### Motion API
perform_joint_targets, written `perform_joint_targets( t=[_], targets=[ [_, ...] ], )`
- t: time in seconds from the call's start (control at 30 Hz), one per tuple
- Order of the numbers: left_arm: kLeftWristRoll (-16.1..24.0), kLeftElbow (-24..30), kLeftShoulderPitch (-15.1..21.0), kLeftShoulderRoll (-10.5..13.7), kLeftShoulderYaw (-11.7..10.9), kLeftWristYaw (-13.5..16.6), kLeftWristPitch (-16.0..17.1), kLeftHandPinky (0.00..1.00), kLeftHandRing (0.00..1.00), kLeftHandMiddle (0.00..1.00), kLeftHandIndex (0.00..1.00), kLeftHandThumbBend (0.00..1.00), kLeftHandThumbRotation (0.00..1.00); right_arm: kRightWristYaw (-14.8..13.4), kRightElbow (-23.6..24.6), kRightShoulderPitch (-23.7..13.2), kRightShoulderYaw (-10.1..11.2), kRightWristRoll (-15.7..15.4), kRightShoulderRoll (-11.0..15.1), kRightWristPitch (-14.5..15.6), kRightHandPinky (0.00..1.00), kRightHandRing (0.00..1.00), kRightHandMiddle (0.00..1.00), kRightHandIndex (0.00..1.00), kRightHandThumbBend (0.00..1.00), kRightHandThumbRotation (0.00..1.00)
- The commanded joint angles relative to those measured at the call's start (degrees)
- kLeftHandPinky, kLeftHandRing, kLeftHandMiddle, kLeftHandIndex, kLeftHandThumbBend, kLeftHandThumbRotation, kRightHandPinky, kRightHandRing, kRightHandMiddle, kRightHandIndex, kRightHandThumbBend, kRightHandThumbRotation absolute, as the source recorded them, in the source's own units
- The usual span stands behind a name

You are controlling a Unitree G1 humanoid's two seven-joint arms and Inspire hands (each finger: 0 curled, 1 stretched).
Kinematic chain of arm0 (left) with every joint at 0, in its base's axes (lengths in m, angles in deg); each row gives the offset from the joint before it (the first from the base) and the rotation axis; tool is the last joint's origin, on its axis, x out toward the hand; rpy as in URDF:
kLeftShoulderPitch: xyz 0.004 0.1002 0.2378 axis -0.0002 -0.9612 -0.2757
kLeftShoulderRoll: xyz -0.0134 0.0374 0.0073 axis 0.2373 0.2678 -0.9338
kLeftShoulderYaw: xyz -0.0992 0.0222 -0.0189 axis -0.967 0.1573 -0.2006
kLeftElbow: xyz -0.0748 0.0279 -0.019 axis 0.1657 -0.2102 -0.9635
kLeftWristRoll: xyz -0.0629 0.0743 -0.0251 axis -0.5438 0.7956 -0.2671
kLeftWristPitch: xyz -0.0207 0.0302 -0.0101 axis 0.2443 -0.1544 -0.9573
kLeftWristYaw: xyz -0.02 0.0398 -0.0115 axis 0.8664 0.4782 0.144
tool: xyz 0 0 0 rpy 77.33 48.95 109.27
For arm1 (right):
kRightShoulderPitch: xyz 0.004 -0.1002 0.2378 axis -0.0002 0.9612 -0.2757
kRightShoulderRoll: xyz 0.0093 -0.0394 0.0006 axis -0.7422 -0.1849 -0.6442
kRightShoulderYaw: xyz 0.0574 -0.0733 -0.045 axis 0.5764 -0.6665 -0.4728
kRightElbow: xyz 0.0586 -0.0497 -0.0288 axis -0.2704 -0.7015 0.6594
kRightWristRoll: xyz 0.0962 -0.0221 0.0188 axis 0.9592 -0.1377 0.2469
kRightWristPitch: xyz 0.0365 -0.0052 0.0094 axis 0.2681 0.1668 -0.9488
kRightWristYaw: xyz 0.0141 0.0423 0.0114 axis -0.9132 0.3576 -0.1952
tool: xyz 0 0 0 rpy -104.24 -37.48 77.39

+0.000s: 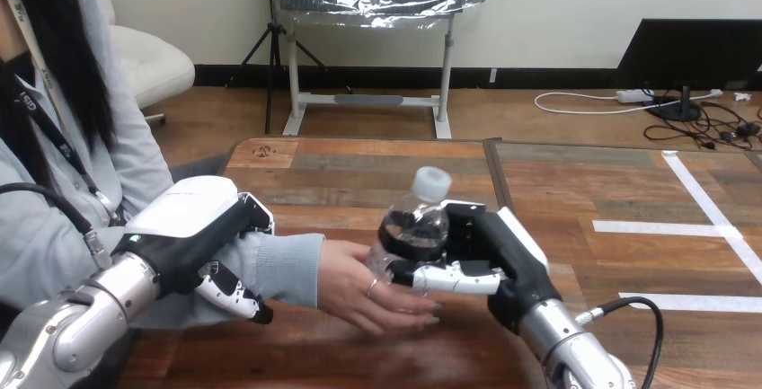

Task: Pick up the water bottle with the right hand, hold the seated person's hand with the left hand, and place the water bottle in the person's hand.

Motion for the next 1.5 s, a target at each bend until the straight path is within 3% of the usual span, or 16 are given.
perform_joint_targets(
  t=[0.0,1.1,1.47],
  targets=[
    [-0.95,1.68,5.06,-0.69,-1.1,1.0,0.06,0.17,0.22,0.29,0.28,0.88,0.0,-0.7,0.88,-6.06,-0.19,0.28,-0.86,-2.53,0.21,0.26,0.36,0.44,0.67,0.0],
    [-0.55,0.86,5.5,-2.38,-0.48,1.7,0.32,0.18,0.23,0.29,0.28,0.89,0.0,-0.23,3.15,-3.47,-3.39,-0.85,-3.2,-4.5,0.18,0.23,0.33,0.42,0.67,0.0],
    [-0.55,-0.2,5.91,-2.88,-0.33,2.14,0.74,0.18,0.23,0.29,0.28,0.88,0.0,1.15,4.29,-2.54,-3.51,0.5,-3.97,-4.12,0.18,0.23,0.33,0.42,0.66,0.0]
  ],
)
